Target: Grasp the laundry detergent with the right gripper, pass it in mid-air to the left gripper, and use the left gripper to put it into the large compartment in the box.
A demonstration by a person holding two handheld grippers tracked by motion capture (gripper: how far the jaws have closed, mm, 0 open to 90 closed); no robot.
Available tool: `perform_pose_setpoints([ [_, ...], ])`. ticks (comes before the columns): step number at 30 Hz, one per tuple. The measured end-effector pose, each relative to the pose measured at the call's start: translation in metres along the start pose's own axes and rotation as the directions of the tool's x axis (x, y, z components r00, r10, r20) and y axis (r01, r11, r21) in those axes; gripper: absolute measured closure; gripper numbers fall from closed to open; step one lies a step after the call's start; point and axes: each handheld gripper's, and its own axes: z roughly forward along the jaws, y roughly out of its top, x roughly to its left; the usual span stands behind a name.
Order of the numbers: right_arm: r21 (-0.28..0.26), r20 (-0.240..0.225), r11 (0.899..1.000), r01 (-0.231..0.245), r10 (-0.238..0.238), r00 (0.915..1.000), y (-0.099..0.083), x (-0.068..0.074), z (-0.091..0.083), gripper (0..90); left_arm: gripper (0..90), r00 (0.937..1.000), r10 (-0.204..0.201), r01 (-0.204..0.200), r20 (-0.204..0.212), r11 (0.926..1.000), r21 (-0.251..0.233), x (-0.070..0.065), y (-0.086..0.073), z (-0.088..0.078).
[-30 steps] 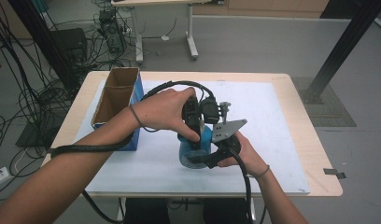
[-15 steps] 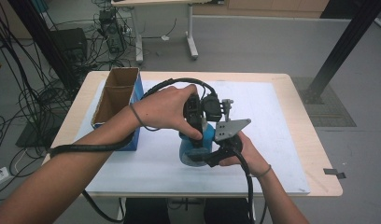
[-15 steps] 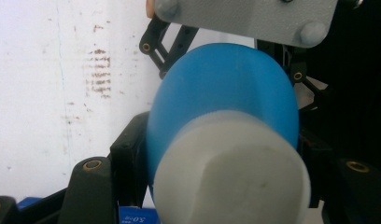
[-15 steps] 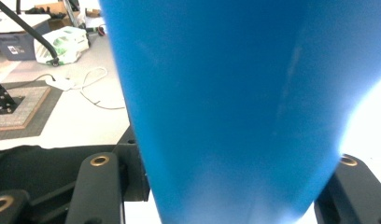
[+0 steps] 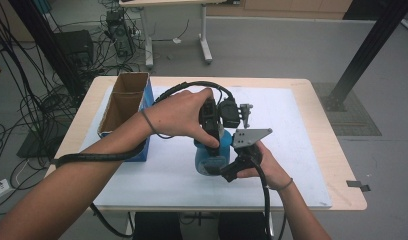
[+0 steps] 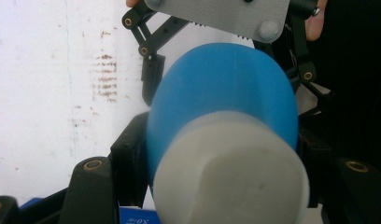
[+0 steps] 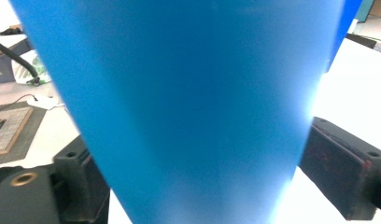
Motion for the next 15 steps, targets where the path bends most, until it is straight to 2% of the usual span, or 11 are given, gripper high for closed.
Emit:
perform_pose_setpoints([
  [5, -0.008, 0.002, 1.0, 0.006, -0.006, 1.0, -0.006, 0.002, -0.003, 5.0, 37.2, 1.0, -0.006, 0.006, -0.003, 1.0, -0.001, 0.001, -0.001, 0.0],
  [11, -0.013, 0.008, 1.0, 0.009, -0.009, 0.9999, -0.012, 0.004, -0.007, 3.3, 37.3, 0.9999, -0.009, 0.009, -0.008, 1.0, 0.003, 0.002, 0.001, -0.001],
  [15, -0.01, 0.016, 1.0, 0.014, -0.014, 0.9998, -0.014, 0.005, -0.009, 2.9, 37.3, 0.9997, -0.024, 0.024, -0.002, 0.9997, 0.001, 0.004, 0.001, -0.002],
])
